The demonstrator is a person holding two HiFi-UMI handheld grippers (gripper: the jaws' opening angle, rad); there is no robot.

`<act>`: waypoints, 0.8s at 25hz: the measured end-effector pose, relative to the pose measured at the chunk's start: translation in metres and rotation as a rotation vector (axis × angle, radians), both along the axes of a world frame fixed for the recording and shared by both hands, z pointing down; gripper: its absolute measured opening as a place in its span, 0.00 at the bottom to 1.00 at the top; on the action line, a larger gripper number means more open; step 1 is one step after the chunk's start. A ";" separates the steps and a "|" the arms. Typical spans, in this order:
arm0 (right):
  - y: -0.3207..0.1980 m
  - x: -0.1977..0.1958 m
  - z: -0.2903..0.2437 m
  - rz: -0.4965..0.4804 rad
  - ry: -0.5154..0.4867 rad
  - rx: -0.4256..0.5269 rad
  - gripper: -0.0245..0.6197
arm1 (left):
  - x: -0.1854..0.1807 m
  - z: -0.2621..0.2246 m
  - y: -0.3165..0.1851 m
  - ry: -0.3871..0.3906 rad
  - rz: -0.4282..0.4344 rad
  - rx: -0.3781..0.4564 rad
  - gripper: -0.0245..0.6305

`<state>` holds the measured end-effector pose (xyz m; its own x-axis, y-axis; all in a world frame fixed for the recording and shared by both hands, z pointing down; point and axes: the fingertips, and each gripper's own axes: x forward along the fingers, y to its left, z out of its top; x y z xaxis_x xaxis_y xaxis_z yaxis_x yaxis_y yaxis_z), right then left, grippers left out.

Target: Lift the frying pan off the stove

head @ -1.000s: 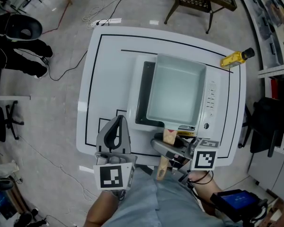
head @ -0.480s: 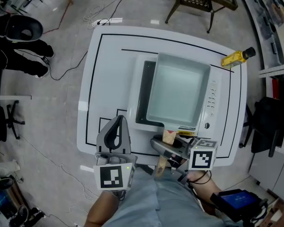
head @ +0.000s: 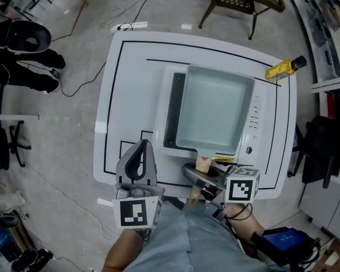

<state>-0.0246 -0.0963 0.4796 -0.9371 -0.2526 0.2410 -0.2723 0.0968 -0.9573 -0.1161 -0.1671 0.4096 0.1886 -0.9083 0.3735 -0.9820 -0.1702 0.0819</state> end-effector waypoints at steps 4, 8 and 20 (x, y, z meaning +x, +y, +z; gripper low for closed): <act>0.000 0.001 0.000 -0.004 -0.001 -0.001 0.17 | 0.001 -0.002 0.000 -0.005 0.001 0.005 0.07; 0.000 0.003 -0.001 -0.007 -0.003 0.012 0.17 | 0.001 -0.004 0.000 -0.006 0.001 0.009 0.07; -0.006 0.007 -0.008 -0.006 -0.019 0.031 0.17 | 0.004 -0.011 0.000 -0.004 0.003 0.033 0.07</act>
<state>-0.0180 -0.1027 0.4714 -0.9430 -0.2537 0.2154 -0.2534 0.1276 -0.9589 -0.1124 -0.1672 0.3987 0.1897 -0.9197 0.3437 -0.9818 -0.1756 0.0721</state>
